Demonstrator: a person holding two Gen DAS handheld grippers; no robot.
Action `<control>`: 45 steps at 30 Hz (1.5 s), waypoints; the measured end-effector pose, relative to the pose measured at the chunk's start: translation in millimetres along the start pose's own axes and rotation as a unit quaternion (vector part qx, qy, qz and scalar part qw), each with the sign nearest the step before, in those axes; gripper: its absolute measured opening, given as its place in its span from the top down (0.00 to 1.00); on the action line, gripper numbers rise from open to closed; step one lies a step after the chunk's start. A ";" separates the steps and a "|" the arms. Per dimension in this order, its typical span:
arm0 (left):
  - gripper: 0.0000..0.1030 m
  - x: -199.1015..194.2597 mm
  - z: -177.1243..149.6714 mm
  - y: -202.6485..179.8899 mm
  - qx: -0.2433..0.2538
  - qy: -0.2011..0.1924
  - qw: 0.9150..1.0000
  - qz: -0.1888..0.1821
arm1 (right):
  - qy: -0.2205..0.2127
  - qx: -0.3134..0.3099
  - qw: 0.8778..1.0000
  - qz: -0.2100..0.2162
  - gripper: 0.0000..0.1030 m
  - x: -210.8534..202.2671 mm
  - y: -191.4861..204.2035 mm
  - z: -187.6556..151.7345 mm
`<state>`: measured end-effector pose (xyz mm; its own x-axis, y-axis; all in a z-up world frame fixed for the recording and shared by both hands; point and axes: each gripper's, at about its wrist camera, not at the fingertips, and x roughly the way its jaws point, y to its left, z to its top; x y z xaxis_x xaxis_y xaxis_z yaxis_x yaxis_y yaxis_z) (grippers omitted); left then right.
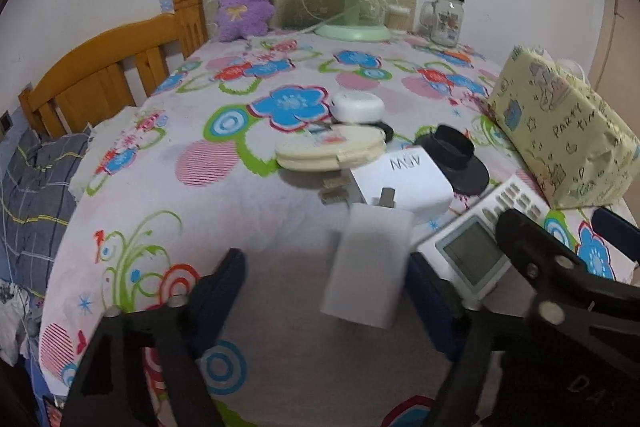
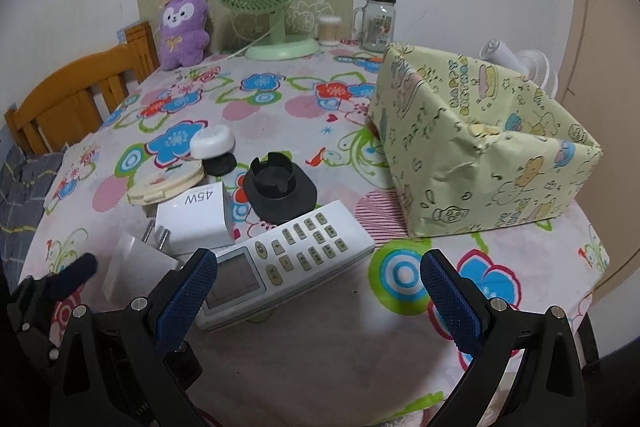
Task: Organize rigid objects
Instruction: 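Grasp the white plug adapter with the left gripper while the right gripper approaches the remote, then grasp the white remote with the right gripper and lift it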
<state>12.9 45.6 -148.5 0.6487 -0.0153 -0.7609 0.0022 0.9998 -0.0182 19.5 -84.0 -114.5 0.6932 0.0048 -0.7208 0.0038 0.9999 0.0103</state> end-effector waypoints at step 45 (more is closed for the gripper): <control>0.76 1.4 4.7 0.5 -0.003 -0.009 0.999 -0.040 | 0.054 0.015 0.998 0.024 0.53 33.5 17.5 9.1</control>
<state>17.4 46.2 -146.6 0.6604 -0.0957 -0.7448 0.0501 0.9953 -0.0834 49.3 -66.4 -132.2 0.6110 0.0560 -0.7896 -0.0053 0.9978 0.0667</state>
